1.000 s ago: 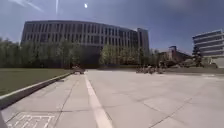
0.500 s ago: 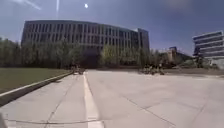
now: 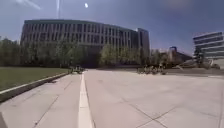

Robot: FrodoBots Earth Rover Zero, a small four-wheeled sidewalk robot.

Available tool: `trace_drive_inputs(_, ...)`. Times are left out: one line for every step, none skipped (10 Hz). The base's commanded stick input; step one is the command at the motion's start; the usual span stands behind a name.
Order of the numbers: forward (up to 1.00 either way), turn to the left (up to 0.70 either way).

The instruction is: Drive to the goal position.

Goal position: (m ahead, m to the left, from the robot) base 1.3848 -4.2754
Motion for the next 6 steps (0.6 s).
trace_drive_inputs(0.7,0.34)
trace_drive_inputs(0.7,0.24)
trace_drive_inputs(0.7,0.04)
trace_drive_inputs(0.7,0.0)
trace_drive_inputs(0.7,-0.01)
trace_drive_inputs(0.7,-0.01)
